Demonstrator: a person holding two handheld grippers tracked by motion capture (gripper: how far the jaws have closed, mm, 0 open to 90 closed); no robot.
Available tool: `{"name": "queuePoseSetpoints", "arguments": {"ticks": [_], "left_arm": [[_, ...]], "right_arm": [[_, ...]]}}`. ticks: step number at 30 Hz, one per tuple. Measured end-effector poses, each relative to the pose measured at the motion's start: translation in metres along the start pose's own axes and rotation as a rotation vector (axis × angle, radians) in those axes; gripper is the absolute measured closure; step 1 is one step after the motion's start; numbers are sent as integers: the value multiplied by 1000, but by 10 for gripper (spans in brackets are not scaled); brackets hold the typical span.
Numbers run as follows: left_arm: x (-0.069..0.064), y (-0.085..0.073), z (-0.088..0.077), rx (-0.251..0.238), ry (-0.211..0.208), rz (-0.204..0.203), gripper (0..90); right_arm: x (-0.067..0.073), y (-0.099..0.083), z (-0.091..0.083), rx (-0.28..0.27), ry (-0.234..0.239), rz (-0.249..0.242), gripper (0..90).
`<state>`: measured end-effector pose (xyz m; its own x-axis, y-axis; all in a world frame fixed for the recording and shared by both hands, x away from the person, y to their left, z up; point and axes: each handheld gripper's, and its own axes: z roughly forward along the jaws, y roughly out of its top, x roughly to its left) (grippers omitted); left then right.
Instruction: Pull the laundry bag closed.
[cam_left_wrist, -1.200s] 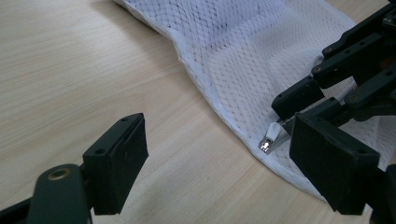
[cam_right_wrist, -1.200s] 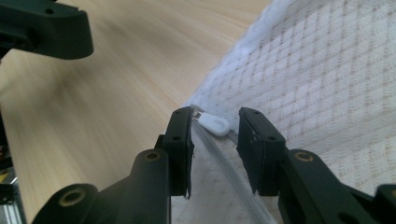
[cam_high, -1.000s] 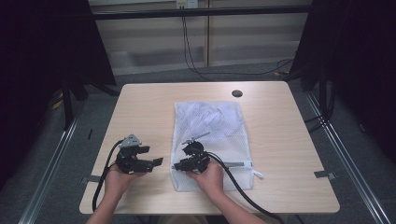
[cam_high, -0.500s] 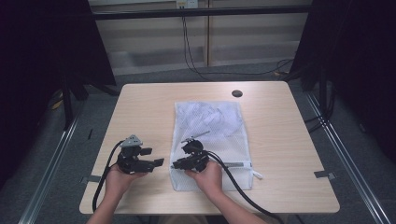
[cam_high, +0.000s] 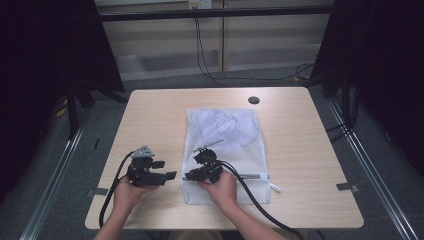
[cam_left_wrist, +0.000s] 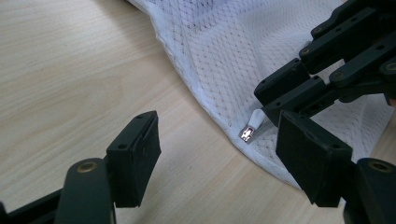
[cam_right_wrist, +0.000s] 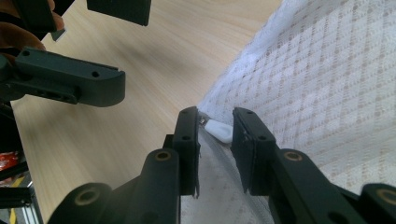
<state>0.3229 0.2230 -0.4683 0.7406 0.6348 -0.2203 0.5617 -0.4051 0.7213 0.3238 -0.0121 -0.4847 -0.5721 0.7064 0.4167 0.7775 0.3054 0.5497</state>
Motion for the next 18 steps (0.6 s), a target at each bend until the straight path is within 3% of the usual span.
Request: {"name": "queuePoseSetpoints", "arguments": {"ticks": [6, 18], "left_arm": [[1, 0, -1, 2, 8, -2, 306], [2, 0, -1, 3, 16, -10, 309]], "right_arm": [[-2, -1, 6, 10, -13, 17, 682], [2, 1, 4, -48, 50, 16, 755]]}}
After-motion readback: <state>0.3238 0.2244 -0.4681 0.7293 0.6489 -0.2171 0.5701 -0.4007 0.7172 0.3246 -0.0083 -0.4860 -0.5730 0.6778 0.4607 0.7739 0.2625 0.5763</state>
